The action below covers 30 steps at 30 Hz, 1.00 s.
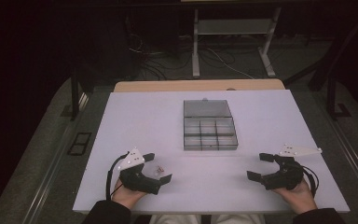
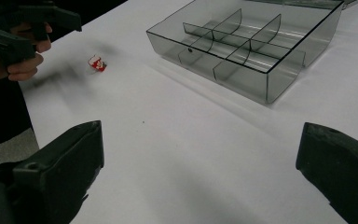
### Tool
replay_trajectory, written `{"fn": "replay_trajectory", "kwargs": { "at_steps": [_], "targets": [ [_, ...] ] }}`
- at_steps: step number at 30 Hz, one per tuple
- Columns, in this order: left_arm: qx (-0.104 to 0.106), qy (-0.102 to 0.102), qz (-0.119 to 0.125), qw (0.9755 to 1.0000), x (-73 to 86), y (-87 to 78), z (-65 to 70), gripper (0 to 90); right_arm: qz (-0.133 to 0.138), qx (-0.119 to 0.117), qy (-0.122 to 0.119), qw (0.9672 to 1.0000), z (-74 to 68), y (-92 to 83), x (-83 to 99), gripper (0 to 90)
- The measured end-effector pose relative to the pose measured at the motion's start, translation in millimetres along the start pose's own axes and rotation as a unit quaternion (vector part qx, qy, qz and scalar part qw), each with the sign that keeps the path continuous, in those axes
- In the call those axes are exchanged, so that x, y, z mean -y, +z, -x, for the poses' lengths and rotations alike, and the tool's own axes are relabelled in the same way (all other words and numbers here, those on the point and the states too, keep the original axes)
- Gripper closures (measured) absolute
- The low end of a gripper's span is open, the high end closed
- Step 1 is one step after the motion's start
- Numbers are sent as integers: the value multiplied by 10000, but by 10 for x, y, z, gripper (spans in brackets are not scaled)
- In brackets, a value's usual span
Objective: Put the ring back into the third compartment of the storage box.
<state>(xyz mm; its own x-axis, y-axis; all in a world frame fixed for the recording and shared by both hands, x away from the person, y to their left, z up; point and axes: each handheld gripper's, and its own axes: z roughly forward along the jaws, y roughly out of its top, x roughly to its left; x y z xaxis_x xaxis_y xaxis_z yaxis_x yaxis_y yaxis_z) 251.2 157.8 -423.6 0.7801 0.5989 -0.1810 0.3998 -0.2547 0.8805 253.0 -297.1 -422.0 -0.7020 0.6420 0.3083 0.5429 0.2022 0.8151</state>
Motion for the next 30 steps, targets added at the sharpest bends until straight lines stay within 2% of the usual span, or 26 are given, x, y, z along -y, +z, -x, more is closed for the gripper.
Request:
{"fn": "replay_trajectory", "kwargs": {
  "at_steps": [12,18,21,27,30],
  "targets": [
    [-26,78,-271,9996,-79,-41,21,0,-18,-7,20,10000,-16,-4,11,7],
    [0,168,-518,9985,-142,-34,-18,0,-34,-2,21,10000,-19,-7,14,7],
    [25,141,-600,9981,-174,-26,-41,0,-37,0,27,10000,-19,-8,14,7],
    [70,197,-885,9959,-221,0,-60,0,-55,12,-12,10000,-18,-1,17,7],
    [88,215,-1070,9940,-239,22,-87,0,-58,9,-21,10000,-21,0,18,7]
  ]
}}
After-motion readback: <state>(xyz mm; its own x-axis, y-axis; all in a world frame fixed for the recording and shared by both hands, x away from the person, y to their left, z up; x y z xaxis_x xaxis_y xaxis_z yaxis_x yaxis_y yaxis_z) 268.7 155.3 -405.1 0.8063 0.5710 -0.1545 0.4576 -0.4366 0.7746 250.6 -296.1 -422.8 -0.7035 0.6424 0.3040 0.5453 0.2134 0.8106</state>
